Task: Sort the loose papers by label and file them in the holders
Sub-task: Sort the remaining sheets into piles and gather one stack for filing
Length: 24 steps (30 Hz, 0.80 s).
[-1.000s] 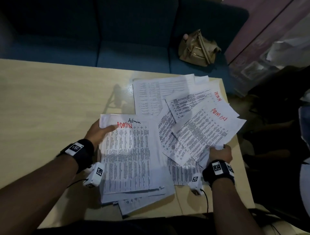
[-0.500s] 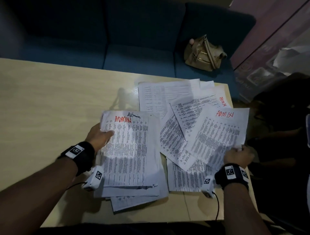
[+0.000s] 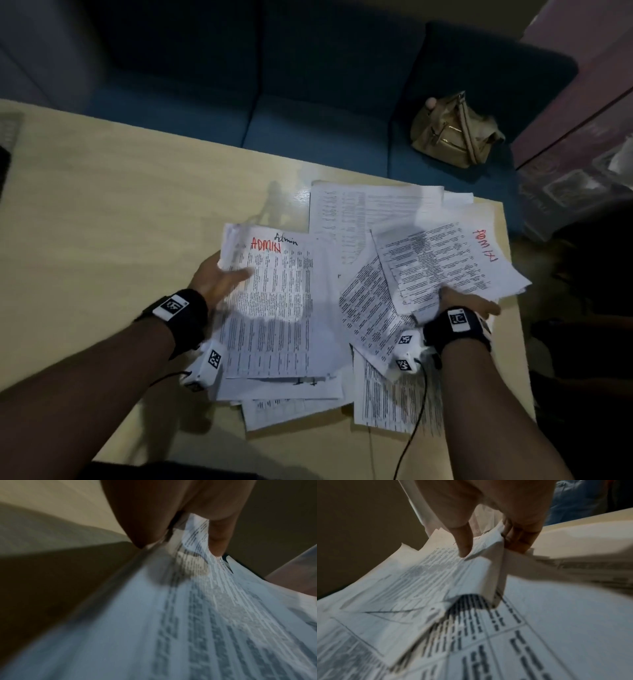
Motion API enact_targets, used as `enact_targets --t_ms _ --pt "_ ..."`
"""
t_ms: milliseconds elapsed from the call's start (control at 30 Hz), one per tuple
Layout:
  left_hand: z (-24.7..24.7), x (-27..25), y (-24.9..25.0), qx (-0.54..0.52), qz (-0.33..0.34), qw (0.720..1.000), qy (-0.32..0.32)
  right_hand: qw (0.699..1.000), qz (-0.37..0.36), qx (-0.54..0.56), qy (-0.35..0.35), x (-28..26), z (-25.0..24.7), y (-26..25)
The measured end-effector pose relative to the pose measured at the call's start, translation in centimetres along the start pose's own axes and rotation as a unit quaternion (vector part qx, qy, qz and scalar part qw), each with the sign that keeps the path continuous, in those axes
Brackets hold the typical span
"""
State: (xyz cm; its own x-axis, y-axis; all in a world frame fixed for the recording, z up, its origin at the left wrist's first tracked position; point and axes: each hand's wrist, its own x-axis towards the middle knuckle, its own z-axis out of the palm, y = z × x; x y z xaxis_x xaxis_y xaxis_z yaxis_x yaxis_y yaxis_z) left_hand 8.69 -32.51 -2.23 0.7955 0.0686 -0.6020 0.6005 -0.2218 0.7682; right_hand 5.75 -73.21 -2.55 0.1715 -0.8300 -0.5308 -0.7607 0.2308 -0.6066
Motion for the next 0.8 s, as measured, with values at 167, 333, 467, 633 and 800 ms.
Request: enact_targets --t_ms 167,333,467,633,800 --pt "-0.5 0.2 -0.7 0.042 -0.022 0.998 -0.048 0.993 -0.053 0.078 0.072 -0.6 0.2 0.9" --pt "-0.8 0.8 0.0 0.019 -0.008 0.999 -0.035 0.958 -0.158 0.212 0.116 -1.0 -2.1 0.2" --pt "-0.7 0.8 0.1 0.023 -0.007 0.999 -0.032 0.951 -0.181 0.243 0.063 -1.2 -4.1 -0.8" --pt "-0.8 0.4 -0.3 0.012 0.0 0.999 -0.035 0.967 -0.228 0.108 -0.036 -2.8 -4.0 0.2" --pt "-0.5 -0.4 0.0 -0.052 0.006 0.998 -0.032 0.942 -0.26 -0.019 -0.211 -10.4 1.4 3.2"
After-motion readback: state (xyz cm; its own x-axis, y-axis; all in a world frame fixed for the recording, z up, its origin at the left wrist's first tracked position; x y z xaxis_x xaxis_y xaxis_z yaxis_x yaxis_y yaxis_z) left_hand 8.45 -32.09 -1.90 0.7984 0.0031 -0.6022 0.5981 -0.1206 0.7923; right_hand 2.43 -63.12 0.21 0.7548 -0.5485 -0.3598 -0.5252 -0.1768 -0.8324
